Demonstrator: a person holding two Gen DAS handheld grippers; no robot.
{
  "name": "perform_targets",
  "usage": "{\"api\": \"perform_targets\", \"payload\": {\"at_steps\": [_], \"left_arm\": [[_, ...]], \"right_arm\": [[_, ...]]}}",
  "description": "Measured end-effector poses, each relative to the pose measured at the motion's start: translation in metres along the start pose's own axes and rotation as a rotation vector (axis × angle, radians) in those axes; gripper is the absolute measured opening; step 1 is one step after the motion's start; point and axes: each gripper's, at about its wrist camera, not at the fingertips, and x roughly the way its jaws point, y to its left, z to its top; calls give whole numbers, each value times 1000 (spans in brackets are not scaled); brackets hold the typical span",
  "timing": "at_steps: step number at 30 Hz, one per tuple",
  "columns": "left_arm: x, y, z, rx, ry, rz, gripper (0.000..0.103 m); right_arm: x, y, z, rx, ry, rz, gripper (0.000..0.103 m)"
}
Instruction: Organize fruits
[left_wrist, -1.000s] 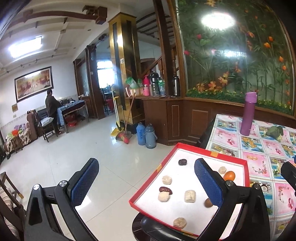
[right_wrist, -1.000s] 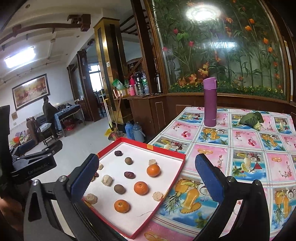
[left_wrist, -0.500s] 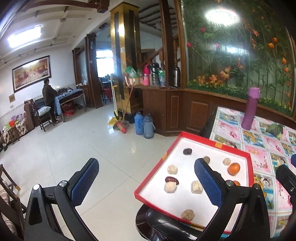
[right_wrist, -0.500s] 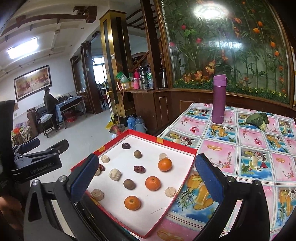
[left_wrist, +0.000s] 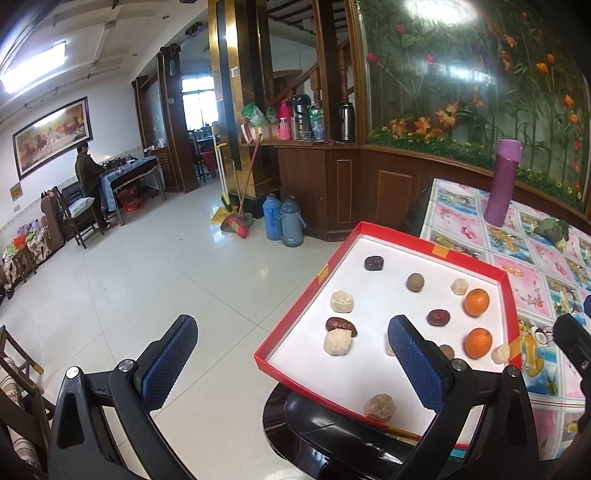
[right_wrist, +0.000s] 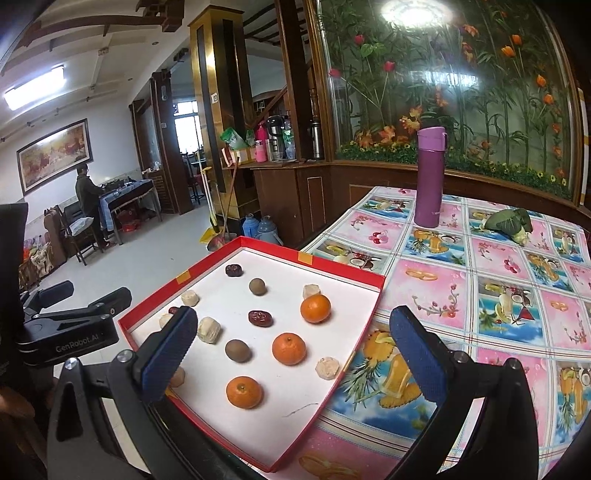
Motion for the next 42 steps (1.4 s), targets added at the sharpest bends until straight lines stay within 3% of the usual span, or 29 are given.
{"api": "perform_targets", "payload": {"at_steps": [19,42], "left_arm": [[24,15,-8,-8,91,24,103],[23,17,-5,-9,97,10,103]], "right_arm": [[24,10,-4,-21,69,7,103],[26,16,1,-29,76,7,103]]}}
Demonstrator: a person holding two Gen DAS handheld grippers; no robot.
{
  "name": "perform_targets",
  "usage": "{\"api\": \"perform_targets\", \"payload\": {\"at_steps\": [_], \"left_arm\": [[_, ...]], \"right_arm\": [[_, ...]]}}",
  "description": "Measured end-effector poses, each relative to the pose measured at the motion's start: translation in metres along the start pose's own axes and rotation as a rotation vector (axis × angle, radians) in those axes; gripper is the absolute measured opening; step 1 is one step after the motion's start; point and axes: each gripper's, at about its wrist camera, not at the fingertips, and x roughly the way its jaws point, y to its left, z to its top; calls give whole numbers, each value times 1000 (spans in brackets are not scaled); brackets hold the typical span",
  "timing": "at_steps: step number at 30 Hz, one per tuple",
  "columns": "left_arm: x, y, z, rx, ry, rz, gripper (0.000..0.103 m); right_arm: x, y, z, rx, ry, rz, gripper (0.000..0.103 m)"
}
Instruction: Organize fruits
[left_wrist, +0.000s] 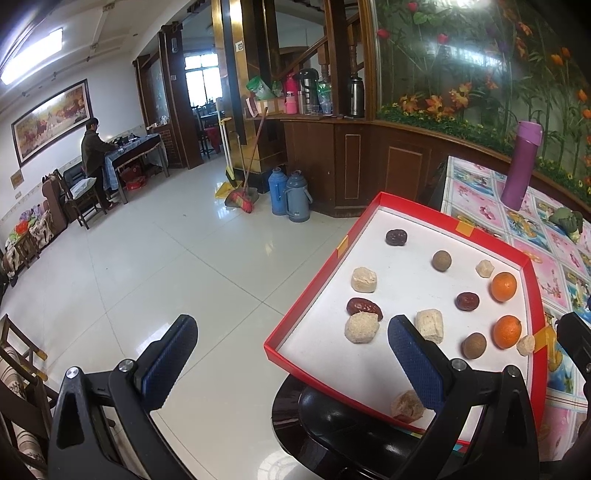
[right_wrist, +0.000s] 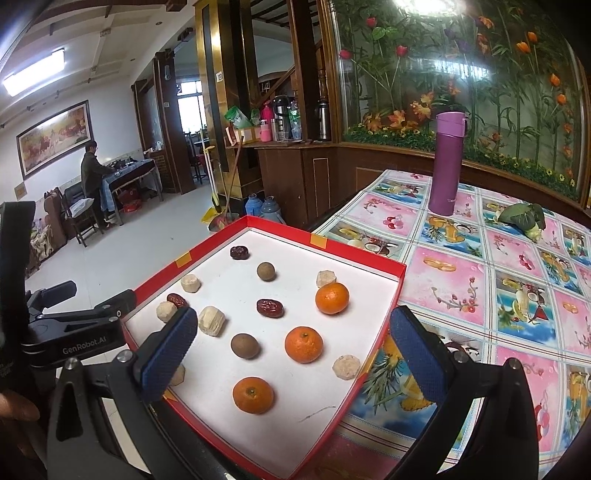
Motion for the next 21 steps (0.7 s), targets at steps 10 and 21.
{"api": "perform_targets", "payload": {"at_steps": [10,21], "left_arm": [[-11,-4,0,2,-24,-17,103],[-14,-5,0,-3,-33,-52,103]], "right_arm": [[-11,-2,0,1,-22,-3,103],[-13,-1,0,-1,-27,-9,103]]}}
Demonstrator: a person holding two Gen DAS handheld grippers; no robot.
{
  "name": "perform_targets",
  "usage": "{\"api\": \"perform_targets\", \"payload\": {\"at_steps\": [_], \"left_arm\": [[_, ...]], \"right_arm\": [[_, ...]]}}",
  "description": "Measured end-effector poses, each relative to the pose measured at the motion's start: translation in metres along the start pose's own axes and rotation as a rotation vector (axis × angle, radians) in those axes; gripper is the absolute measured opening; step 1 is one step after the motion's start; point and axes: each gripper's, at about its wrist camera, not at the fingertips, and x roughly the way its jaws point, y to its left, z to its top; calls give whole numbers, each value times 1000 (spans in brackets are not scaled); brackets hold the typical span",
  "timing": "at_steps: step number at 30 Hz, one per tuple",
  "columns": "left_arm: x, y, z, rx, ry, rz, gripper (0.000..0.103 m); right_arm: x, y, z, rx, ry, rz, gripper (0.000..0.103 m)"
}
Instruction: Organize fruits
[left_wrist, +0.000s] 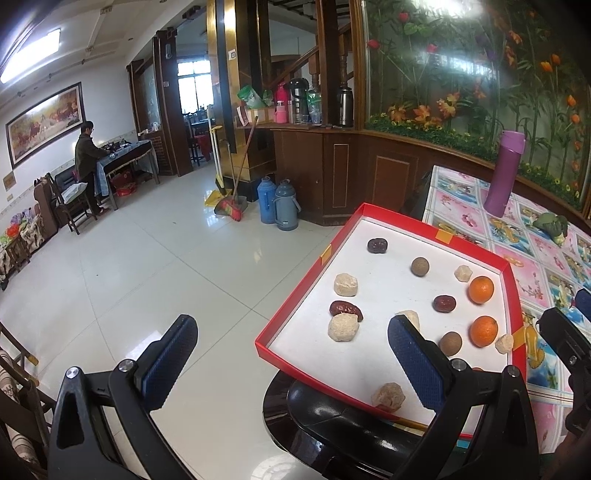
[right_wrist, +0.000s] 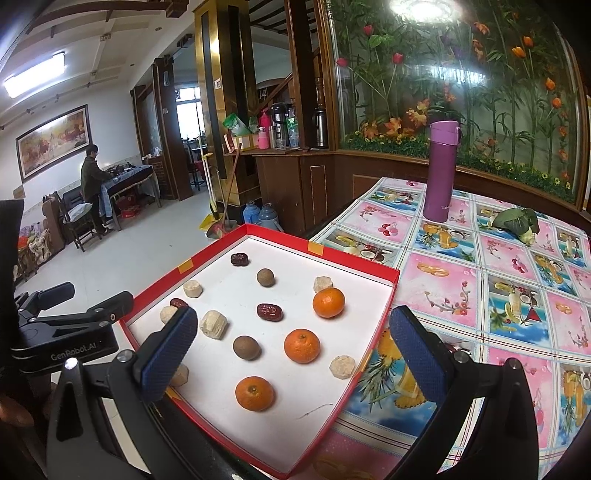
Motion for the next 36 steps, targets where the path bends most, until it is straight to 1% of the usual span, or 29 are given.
{"api": "perform_targets", "payload": {"at_steps": [9,15,25,33,36], "left_arm": [[0,3,-1,-22,12,-17,103],[0,4,0,-30,0,-16,103],[2,-2,1,7,-6,-25,103],[1,-1,2,-5,-20,-71,103],[0,-2,1,-13,-29,-72,103]], "right_arm": [[0,0,0,1,-1,-1,103],[1,0,0,0,2,-1,103],[6,0,-2,4,12,-1,103],[9,0,-4,7,10,1,103],[11,-4,-4,14,9,-7,103]]}}
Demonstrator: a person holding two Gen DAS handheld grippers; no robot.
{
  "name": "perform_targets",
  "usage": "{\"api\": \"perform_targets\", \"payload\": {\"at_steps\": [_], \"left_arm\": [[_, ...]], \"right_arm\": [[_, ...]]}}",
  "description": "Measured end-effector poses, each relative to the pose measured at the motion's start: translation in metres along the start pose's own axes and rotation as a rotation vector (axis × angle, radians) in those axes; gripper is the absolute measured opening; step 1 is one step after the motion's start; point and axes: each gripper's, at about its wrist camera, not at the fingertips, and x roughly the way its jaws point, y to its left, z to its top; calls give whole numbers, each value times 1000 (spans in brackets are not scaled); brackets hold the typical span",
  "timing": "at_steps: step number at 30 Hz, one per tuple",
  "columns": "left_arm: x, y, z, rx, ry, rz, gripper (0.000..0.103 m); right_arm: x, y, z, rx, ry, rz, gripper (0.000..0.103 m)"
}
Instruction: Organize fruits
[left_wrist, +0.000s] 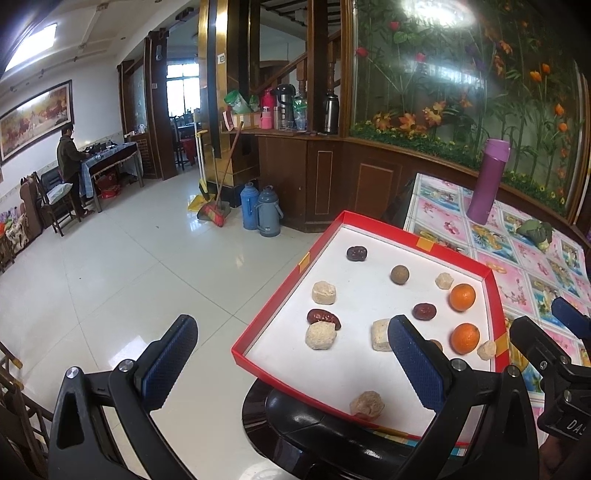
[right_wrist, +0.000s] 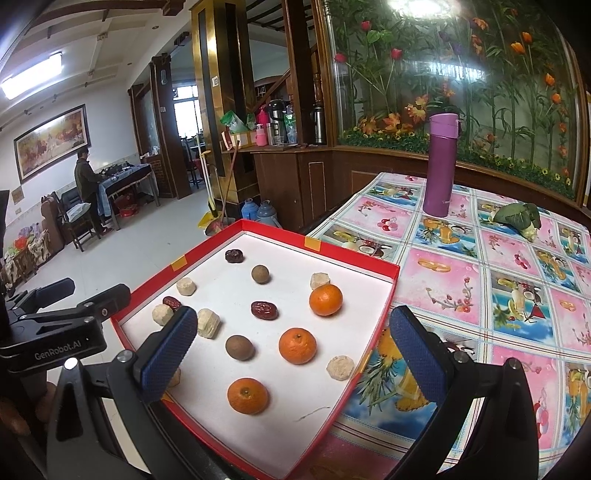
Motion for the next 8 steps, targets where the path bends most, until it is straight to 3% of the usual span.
{"api": "perform_targets", "payload": {"at_steps": [8], "left_arm": [[3,-5,3,-14,31,-8,103]], "right_arm": [[-1,-42,3,89,-9,-53,103]]}}
